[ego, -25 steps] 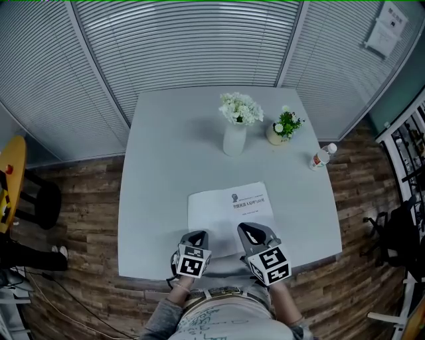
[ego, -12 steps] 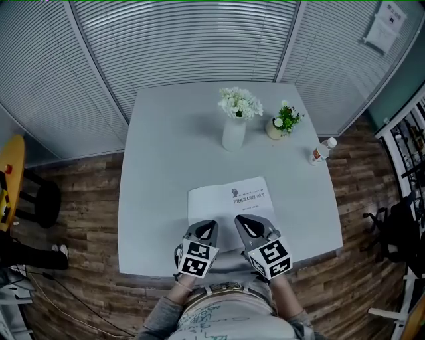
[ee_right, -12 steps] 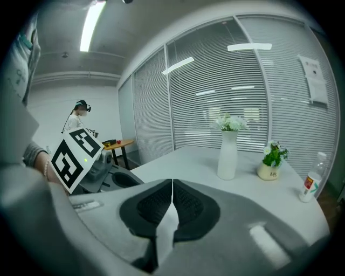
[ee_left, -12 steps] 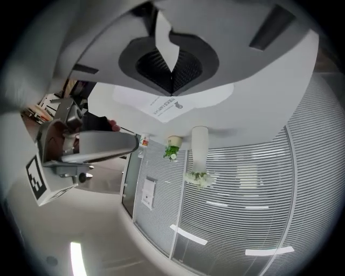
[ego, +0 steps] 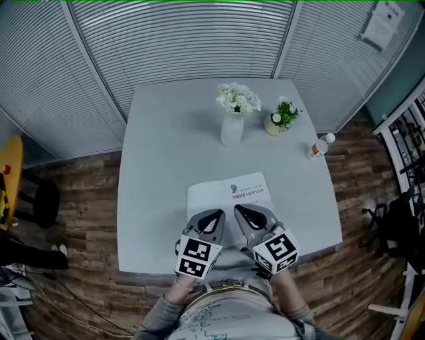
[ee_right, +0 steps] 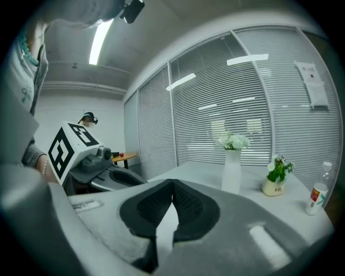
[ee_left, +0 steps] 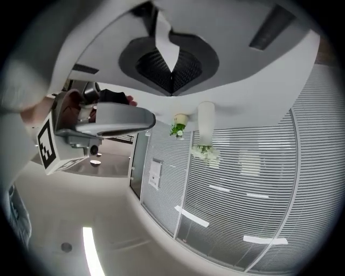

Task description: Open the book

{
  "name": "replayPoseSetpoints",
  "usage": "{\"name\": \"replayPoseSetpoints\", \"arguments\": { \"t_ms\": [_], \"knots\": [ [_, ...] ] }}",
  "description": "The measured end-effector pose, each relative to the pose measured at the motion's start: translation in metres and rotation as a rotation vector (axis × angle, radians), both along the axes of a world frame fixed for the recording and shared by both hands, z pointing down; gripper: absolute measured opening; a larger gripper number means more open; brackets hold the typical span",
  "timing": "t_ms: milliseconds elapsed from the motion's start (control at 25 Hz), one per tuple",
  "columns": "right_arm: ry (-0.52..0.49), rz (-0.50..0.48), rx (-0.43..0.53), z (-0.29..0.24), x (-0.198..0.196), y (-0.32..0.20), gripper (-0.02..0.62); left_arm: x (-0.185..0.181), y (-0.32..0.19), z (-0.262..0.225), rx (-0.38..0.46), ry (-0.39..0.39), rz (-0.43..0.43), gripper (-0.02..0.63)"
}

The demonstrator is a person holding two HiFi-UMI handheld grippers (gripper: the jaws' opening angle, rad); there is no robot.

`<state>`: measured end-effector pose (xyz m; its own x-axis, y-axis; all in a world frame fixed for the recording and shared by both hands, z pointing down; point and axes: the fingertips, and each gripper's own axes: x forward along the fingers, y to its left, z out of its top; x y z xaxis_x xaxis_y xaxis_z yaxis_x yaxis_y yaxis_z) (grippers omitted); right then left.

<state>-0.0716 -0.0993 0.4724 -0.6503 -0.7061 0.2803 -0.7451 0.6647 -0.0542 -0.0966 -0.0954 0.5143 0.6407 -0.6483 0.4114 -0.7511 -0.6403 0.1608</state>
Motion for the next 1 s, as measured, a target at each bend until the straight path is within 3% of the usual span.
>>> {"name": "replayPoseSetpoints", "arguments": {
  "t_ms": [240, 600, 1000],
  "knots": [
    [-0.036, -0.004, 0.070, -0.030, -0.007, -0.002, 0.003, -0.003, -0.004, -0.044, 0.062, 0.075, -0.010, -0.002],
    [-0.050, -0.029, 0.188, -0.074, -0.026, 0.000, 0.003, -0.018, -0.009, -0.094, 0.240, 0.052, -0.020, -0.002],
    [-0.075, -0.035, 0.213, -0.086, -0.033, 0.006, 0.003, -0.025, 0.004, -0.121, 0.265, 0.221, -0.021, -0.002]
  ]
}}
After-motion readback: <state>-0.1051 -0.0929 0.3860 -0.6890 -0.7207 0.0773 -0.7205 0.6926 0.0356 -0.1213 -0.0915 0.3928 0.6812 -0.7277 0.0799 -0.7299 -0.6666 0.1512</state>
